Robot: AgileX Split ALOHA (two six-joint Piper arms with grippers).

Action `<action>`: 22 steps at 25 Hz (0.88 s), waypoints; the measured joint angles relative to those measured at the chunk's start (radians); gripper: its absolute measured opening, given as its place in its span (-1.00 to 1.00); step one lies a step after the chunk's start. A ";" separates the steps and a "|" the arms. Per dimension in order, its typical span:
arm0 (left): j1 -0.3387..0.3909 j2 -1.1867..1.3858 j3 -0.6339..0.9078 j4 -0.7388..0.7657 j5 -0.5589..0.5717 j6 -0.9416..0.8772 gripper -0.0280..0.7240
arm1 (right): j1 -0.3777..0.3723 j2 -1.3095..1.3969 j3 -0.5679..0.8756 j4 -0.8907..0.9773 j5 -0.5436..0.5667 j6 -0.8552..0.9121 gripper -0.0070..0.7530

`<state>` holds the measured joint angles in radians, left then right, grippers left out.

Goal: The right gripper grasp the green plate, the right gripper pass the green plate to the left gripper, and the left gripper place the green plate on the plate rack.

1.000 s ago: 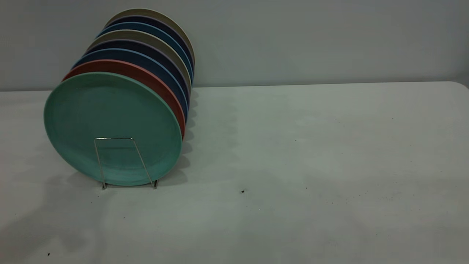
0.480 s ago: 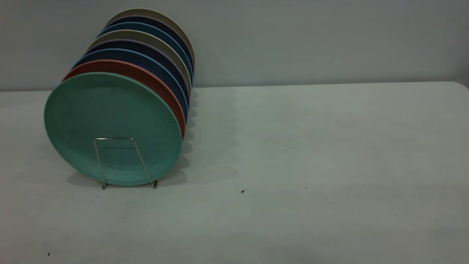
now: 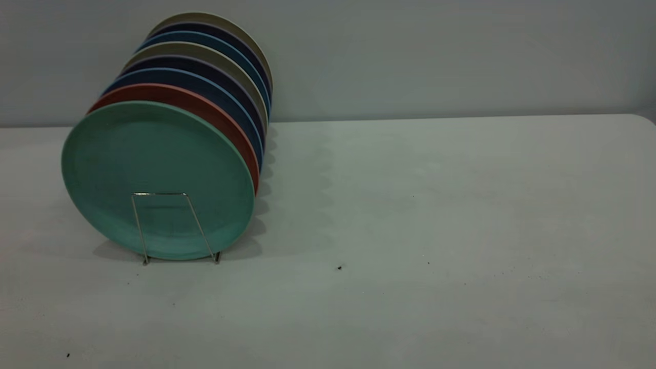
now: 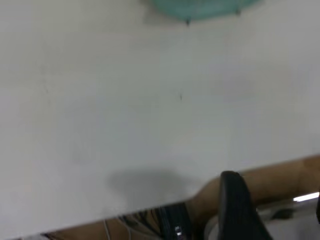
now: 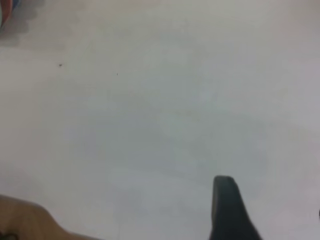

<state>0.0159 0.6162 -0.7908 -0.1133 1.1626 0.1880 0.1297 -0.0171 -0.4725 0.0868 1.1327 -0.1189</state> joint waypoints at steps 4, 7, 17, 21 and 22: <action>0.000 -0.140 0.155 0.005 -0.022 -0.020 0.17 | 0.000 0.000 0.000 0.000 0.000 0.005 0.12; 0.000 -0.236 0.238 0.028 -0.045 -0.043 0.17 | 0.000 0.000 0.000 0.000 0.000 0.007 0.07; 0.000 -0.452 0.304 0.046 -0.043 -0.057 0.17 | 0.000 -0.001 0.000 0.000 0.000 0.007 -0.12; 0.000 -0.490 0.304 0.046 -0.042 -0.057 0.17 | -0.003 -0.001 0.000 0.000 0.000 0.007 -0.19; 0.000 -0.493 0.304 0.046 -0.040 -0.057 0.17 | -0.015 -0.001 0.000 0.000 0.000 0.007 -0.21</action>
<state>0.0159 0.1236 -0.4870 -0.0672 1.1230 0.1308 0.1142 -0.0181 -0.4725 0.0868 1.1327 -0.1116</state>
